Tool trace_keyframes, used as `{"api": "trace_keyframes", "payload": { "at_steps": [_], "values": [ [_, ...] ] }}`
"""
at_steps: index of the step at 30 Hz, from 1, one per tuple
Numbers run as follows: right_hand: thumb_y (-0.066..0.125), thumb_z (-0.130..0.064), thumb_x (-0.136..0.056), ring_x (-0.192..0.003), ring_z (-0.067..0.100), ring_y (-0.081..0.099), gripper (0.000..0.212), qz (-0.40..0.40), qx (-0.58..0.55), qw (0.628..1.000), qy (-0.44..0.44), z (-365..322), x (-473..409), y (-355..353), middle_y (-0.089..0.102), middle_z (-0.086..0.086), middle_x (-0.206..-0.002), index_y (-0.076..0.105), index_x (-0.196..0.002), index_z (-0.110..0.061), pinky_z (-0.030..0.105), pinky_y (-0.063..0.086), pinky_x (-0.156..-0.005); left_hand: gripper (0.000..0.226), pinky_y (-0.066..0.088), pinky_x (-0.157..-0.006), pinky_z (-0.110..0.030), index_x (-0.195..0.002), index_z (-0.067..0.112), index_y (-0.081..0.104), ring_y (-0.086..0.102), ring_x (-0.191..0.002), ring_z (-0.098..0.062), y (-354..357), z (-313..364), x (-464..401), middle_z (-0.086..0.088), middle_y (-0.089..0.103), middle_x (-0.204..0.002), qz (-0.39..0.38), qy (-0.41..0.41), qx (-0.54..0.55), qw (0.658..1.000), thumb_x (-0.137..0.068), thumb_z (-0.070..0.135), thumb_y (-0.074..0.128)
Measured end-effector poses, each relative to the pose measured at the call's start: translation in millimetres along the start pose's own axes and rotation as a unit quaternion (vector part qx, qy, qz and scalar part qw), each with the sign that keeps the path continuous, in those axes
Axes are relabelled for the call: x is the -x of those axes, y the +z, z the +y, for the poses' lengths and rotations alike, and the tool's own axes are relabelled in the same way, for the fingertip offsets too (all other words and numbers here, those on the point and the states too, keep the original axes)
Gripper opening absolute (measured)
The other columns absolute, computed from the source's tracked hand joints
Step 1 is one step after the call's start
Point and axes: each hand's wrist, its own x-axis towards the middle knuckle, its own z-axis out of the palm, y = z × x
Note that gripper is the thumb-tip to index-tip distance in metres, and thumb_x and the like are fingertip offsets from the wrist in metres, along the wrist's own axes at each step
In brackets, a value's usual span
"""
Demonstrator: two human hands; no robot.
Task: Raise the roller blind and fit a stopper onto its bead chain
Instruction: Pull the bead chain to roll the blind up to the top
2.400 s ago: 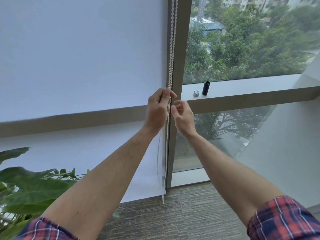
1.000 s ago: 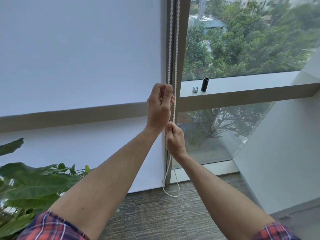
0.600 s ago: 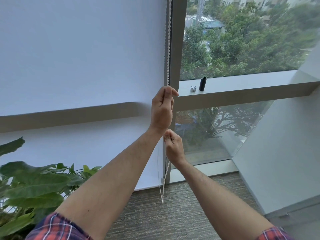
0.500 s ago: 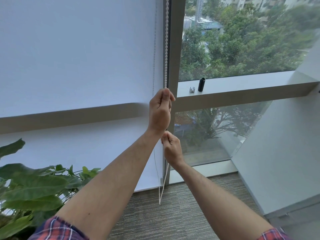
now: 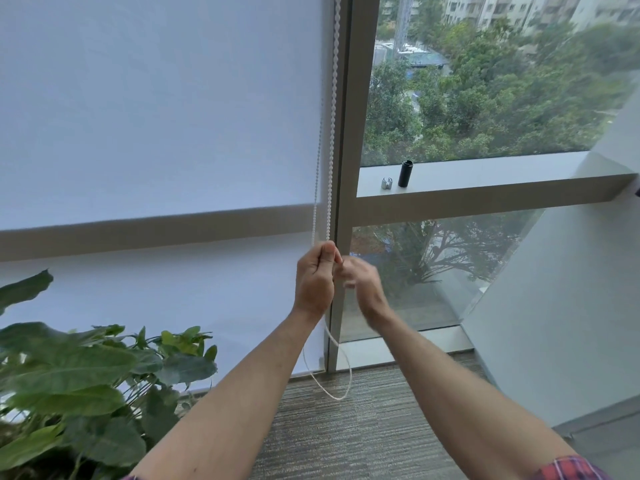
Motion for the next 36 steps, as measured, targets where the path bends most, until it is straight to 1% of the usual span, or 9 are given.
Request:
{"api": "trace_keyframes", "payload": {
  "at_steps": [5, 7, 10, 17, 20, 23, 28, 32, 36],
  "values": [
    [0.035, -0.043, -0.103, -0.070, 0.022, 0.062, 0.048, -0.032, -0.168, 0.978, -0.117, -95, -24, -3, 0.066, 0.006, -0.081, 0.070, -0.097, -0.010, 0.035, 0.053, -0.066, 0.039, 0.030, -0.053, -0.021, -0.067, 0.019, 0.054, 0.038, -0.050, 0.000, 7, -12, 18, 0.016, 0.046, -0.049, -0.026, -0.037, -0.005, 0.999, -0.103, 0.016, 0.042],
    [0.034, -0.043, -0.104, -0.052, 0.014, 0.048, 0.048, -0.069, -0.188, 0.970, -0.141, -114, -23, 6, 0.055, -0.001, -0.065, 0.071, -0.087, -0.017, 0.027, 0.041, -0.047, 0.038, 0.029, -0.051, -0.017, -0.067, 0.018, 0.054, 0.036, -0.048, -0.001, 6, -15, 25, 0.015, 0.044, -0.047, -0.033, -0.042, -0.008, 0.999, -0.103, 0.018, 0.041],
    [0.035, -0.042, -0.103, -0.040, 0.006, 0.028, 0.048, -0.033, -0.192, 0.970, -0.142, -116, -18, 23, 0.036, -0.006, -0.052, 0.054, -0.064, -0.022, 0.018, 0.022, -0.038, 0.038, 0.022, -0.044, -0.020, -0.068, 0.014, 0.053, 0.027, -0.043, -0.004, 3, -16, 29, 0.014, 0.034, -0.045, -0.045, -0.066, 0.017, 0.997, -0.104, 0.012, 0.039],
    [0.037, -0.033, -0.104, -0.042, 0.007, 0.024, 0.051, 0.056, -0.134, 0.971, -0.190, -98, -9, 30, 0.029, -0.002, -0.051, 0.037, -0.062, -0.004, 0.023, 0.020, -0.039, 0.048, 0.020, -0.048, -0.031, -0.062, 0.029, 0.058, 0.028, -0.049, -0.011, -6, -16, 38, -0.006, 0.032, -0.056, -0.124, -0.088, -0.001, 0.988, -0.105, 0.020, 0.038],
    [0.039, -0.035, -0.104, -0.044, 0.007, 0.027, 0.049, 0.071, -0.091, 0.976, -0.187, -87, -5, 34, 0.032, -0.013, -0.049, 0.037, -0.058, -0.018, 0.021, 0.024, -0.042, 0.041, 0.038, -0.057, -0.030, -0.066, 0.011, 0.060, 0.045, -0.057, -0.014, -15, -10, 30, 0.000, 0.053, -0.059, -0.140, -0.076, -0.025, 0.987, -0.095, 0.025, 0.035],
    [0.041, -0.041, -0.101, -0.047, 0.006, 0.031, 0.047, 0.079, -0.068, 0.980, -0.172, -71, 0, 38, 0.036, -0.015, -0.050, 0.039, -0.057, -0.022, 0.022, 0.028, -0.047, 0.046, 0.049, -0.069, -0.039, -0.083, -0.011, 0.066, 0.061, -0.074, -0.023, -20, 3, 8, -0.016, 0.067, -0.077, -0.110, -0.048, -0.013, 0.993, -0.092, 0.021, 0.034],
    [0.039, -0.038, -0.101, -0.046, -0.001, 0.034, 0.046, 0.068, -0.021, 0.988, -0.134, -29, 11, 42, 0.044, -0.019, -0.048, 0.053, -0.057, -0.038, 0.023, 0.028, -0.049, 0.040, 0.050, -0.079, -0.038, -0.106, 0.006, 0.067, 0.063, -0.087, -0.025, -16, 46, -18, -0.018, 0.065, -0.090, -0.065, -0.007, 0.045, 0.997, -0.097, 0.027, 0.034],
    [0.039, -0.040, -0.100, -0.048, 0.003, 0.026, 0.046, 0.051, -0.038, 0.993, -0.096, -2, 18, 46, 0.034, -0.018, -0.049, 0.042, -0.055, -0.031, 0.031, 0.021, -0.050, 0.044, 0.046, -0.059, -0.032, -0.111, 0.002, 0.062, 0.057, -0.064, -0.021, -1, 73, -30, -0.010, 0.057, -0.073, -0.088, 0.042, 0.092, 0.991, -0.105, 0.030, 0.029],
    [0.038, -0.038, -0.100, -0.047, 0.002, 0.025, 0.046, 0.048, -0.032, 0.994, -0.091, 5, 21, 45, 0.033, -0.017, -0.047, 0.041, -0.055, -0.031, 0.023, 0.022, -0.048, 0.041, 0.023, -0.042, -0.021, -0.084, 0.014, 0.063, 0.028, -0.043, -0.006, 12, 79, -35, 0.011, 0.036, -0.053, -0.082, 0.032, 0.134, 0.987, -0.106, 0.030, 0.032]
  ]
}}
